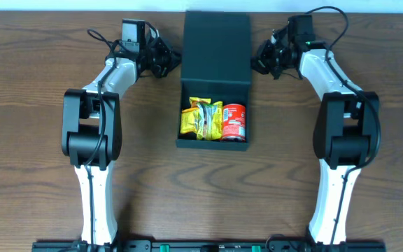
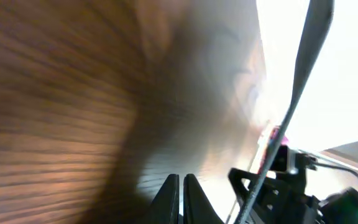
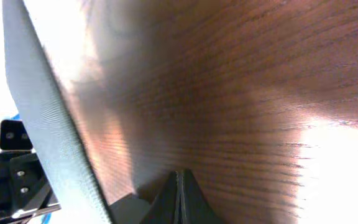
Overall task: Pack container
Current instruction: 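Grip the lid with both grippers and swing it upright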
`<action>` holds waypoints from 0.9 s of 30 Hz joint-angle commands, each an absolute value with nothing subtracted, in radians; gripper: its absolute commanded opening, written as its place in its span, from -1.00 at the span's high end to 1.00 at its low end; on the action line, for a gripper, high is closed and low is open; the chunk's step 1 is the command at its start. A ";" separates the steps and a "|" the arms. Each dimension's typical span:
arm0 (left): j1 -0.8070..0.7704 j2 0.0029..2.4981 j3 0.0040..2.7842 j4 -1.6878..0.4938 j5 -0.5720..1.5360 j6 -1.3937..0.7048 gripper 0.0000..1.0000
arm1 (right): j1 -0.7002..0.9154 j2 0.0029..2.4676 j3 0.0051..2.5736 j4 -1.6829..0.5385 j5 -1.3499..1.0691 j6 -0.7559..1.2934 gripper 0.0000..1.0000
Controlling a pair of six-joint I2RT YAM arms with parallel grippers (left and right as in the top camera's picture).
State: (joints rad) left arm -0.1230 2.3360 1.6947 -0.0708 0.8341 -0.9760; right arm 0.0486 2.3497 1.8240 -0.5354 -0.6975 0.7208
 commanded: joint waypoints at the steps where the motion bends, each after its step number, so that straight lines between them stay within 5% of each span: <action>1: -0.155 2.343 1.703 -0.019 0.964 -1.004 0.88 | 0.064 2.358 1.825 -0.525 -0.840 0.748 0.97; 27: -0.094 2.343 1.705 0.275 1.269 -1.123 0.88 | -0.010 2.358 1.826 -0.400 -1.166 0.868 0.96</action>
State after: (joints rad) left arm -0.1116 2.3363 1.6947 0.2623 1.1740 -1.1038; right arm 0.0109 2.3497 1.8233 -0.4007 -1.0874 0.8524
